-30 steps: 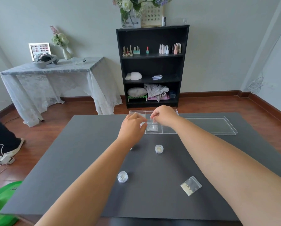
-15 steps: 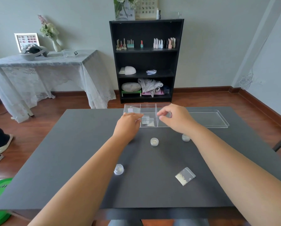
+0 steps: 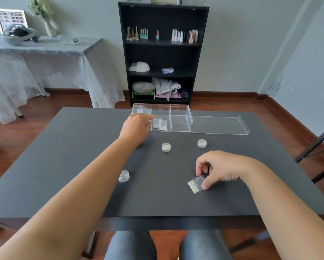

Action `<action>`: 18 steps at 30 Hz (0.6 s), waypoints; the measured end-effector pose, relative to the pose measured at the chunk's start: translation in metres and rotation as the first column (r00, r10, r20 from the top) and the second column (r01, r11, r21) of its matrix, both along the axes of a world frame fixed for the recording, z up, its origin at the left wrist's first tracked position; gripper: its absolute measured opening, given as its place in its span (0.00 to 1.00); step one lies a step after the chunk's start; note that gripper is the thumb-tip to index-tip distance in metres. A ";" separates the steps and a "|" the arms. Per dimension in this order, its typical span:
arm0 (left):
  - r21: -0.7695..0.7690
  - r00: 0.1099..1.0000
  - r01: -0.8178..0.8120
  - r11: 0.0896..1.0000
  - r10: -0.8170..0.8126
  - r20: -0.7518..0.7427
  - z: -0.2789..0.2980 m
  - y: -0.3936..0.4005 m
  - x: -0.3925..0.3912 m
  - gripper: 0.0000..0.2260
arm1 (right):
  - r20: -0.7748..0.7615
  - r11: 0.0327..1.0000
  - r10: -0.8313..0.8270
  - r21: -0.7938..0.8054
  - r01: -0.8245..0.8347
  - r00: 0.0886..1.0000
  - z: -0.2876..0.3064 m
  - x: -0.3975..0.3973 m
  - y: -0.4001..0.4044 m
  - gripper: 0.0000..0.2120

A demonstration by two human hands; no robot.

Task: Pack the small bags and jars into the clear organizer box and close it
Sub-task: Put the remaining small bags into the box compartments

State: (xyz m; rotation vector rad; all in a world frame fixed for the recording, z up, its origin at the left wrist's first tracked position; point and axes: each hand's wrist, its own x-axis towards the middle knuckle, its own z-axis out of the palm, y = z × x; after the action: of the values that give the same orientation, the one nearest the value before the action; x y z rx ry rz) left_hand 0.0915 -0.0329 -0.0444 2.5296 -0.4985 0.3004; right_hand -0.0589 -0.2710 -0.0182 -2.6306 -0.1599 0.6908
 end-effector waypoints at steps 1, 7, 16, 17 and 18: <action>0.001 1.000 0.001 1.000 -0.001 -0.002 0.000 0.000 -0.001 0.14 | 0.002 1.000 0.007 -0.007 -0.007 1.000 0.000 0.000 0.000 0.14; 0.000 1.000 0.010 1.000 -0.010 -0.008 0.003 0.001 -0.003 0.15 | -0.030 0.995 0.018 0.103 -0.015 0.999 0.000 0.003 0.000 0.08; 0.020 1.000 -0.015 1.000 0.016 -0.016 0.000 -0.001 -0.001 0.15 | 0.229 0.895 -0.188 0.440 0.071 0.955 0.036 0.068 0.000 0.04; 0.023 1.000 -0.018 1.000 0.019 -0.025 -0.001 -0.002 0.000 0.15 | 0.254 0.881 -0.217 0.466 0.077 0.942 0.041 0.083 0.001 0.04; 0.025 0.999 -0.018 1.000 0.019 -0.034 -0.001 -0.002 0.001 0.15 | 0.290 0.872 -0.249 0.483 0.083 0.924 0.046 0.098 0.002 0.04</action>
State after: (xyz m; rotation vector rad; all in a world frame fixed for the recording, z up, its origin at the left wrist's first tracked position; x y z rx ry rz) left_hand 0.0920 -0.0352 -0.0458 2.5605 -0.4679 0.2585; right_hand 0.0390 -0.2685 0.0275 -2.2368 -0.1678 0.0984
